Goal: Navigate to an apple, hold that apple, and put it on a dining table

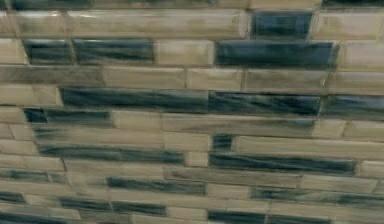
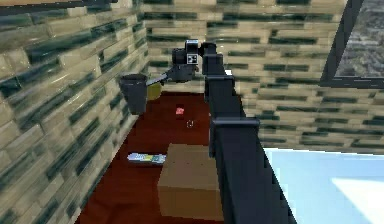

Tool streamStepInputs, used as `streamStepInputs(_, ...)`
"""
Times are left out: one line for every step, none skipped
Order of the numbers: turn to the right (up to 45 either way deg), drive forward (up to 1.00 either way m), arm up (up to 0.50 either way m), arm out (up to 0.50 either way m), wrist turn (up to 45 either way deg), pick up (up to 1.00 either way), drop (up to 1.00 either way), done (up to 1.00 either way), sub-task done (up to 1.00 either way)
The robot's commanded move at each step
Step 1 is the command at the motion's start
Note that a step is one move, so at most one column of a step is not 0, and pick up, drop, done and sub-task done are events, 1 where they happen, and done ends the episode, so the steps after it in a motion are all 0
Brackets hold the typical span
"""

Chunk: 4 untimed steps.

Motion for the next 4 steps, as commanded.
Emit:
streamStepInputs(0.0,0.0,0.0,0.0,36.0,0.0,0.0,0.0,0.0)
streamStepInputs(0.0,0.0,-0.14,0.0,0.0,0.0,0.0,0.0,0.0)
streamStepInputs(0.0,0.0,-0.32,0.0,0.0,0.0,0.0,0.0,0.0)
streamStepInputs(0.0,0.0,0.0,0.0,0.0,0.0,1.0,0.0,0.0)
